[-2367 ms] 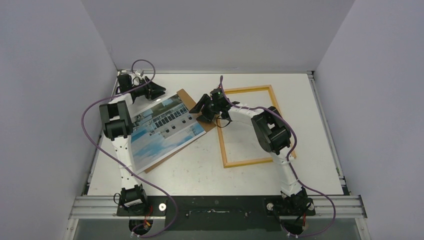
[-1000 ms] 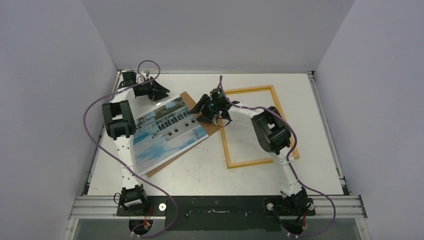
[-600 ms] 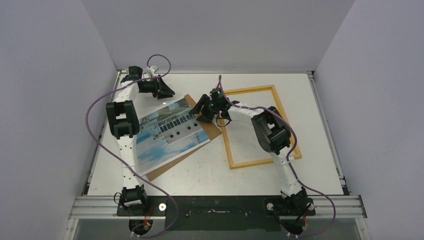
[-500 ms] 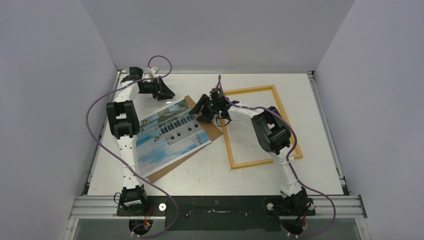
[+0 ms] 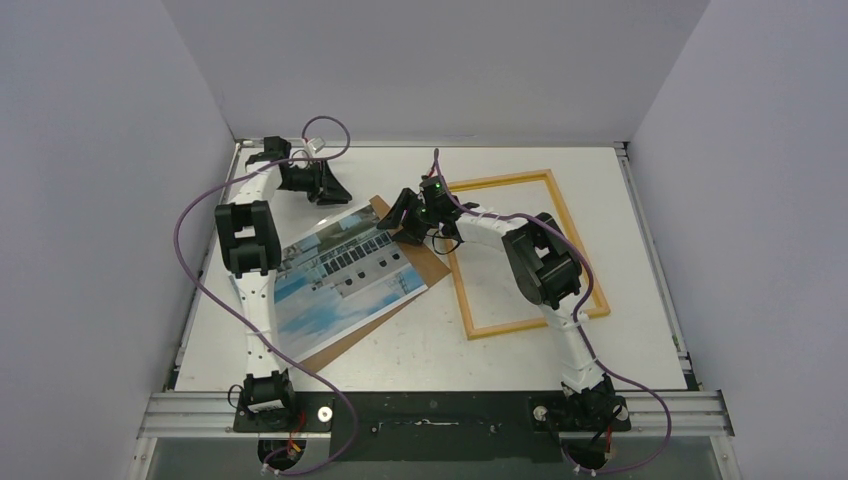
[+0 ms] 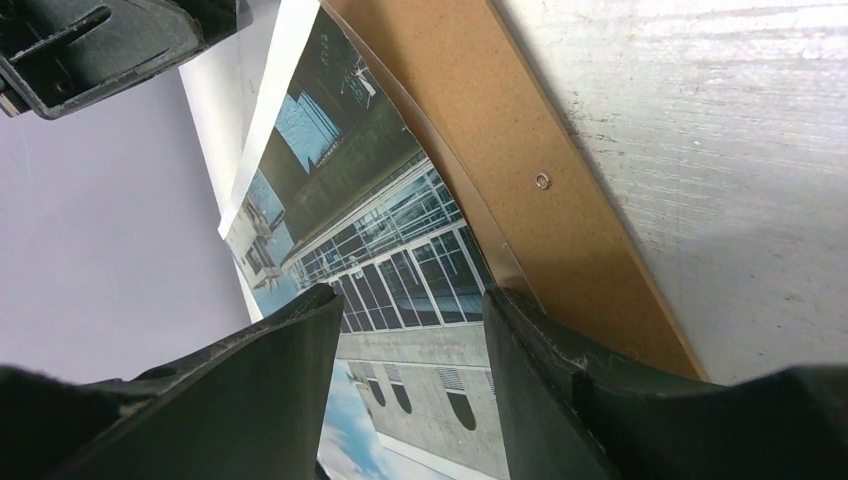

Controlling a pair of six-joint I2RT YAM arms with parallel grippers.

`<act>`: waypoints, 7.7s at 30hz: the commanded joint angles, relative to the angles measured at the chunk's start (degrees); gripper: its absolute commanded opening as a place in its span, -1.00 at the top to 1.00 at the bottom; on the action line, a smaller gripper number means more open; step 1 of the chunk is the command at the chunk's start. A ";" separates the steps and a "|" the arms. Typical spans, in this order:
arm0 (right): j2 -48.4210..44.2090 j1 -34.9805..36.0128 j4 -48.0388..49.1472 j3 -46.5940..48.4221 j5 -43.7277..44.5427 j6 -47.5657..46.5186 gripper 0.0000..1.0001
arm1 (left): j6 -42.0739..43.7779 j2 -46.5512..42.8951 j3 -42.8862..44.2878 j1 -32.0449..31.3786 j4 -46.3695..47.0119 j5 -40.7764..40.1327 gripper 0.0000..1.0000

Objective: Put the photo into the frame

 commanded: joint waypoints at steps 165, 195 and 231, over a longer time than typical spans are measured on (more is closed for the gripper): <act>-14.79 -1.59 -12.50 23.75 -5.08 -41.90 1.00 | 3.56 -21.37 7.96 -4.14 -9.12 2.18 -0.33; -20.76 -1.58 -7.63 21.19 -7.30 -36.43 1.00 | 9.73 -32.57 -9.05 -9.63 6.36 0.42 -0.33; -20.89 -2.29 -1.47 16.57 -8.55 -30.72 1.00 | 16.43 -31.32 -4.95 -9.62 -2.70 17.43 0.61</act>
